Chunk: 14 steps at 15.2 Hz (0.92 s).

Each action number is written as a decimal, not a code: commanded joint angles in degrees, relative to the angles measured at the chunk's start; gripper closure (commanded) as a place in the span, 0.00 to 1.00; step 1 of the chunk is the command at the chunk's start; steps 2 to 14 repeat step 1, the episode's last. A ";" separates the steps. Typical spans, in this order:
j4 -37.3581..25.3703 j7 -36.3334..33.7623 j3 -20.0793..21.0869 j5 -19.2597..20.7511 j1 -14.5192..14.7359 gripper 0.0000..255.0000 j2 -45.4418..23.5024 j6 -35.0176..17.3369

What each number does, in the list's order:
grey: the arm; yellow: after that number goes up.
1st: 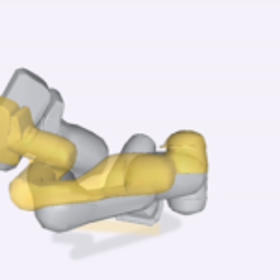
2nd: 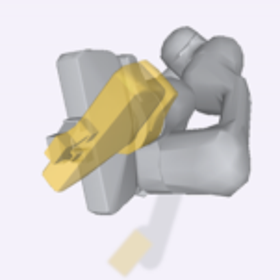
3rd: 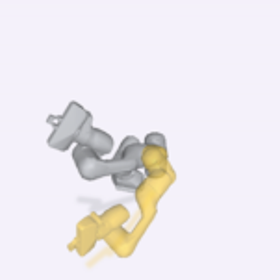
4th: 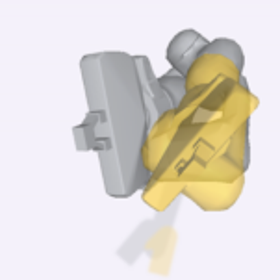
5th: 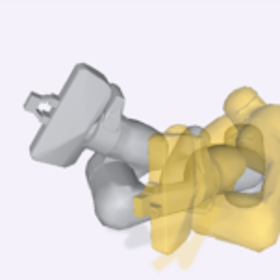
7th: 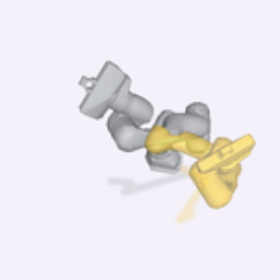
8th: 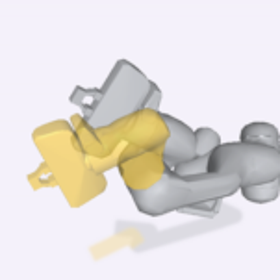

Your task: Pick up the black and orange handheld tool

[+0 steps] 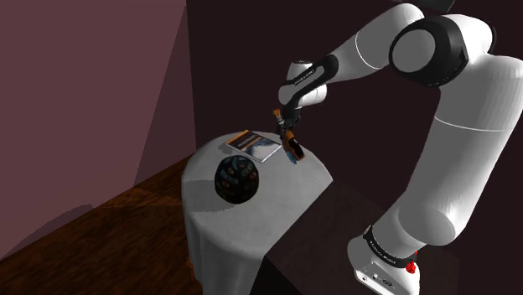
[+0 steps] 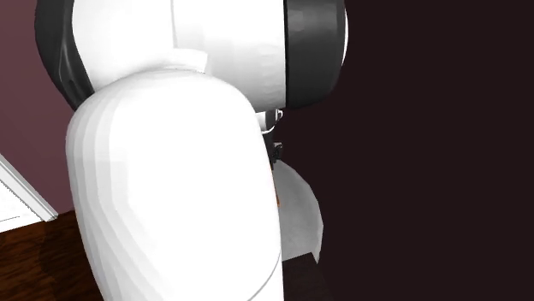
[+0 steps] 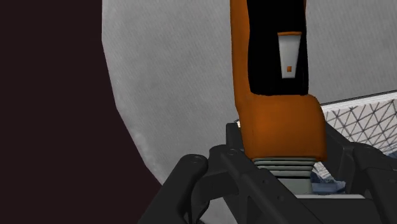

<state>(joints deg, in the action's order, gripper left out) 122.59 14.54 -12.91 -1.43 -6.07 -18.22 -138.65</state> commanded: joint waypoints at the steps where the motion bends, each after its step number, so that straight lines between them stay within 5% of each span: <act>1: 0.01 -0.04 -0.07 0.13 0.03 1.00 0.43 0.41; 14: 0.01 -0.04 -0.07 0.13 0.03 1.00 0.43 0.41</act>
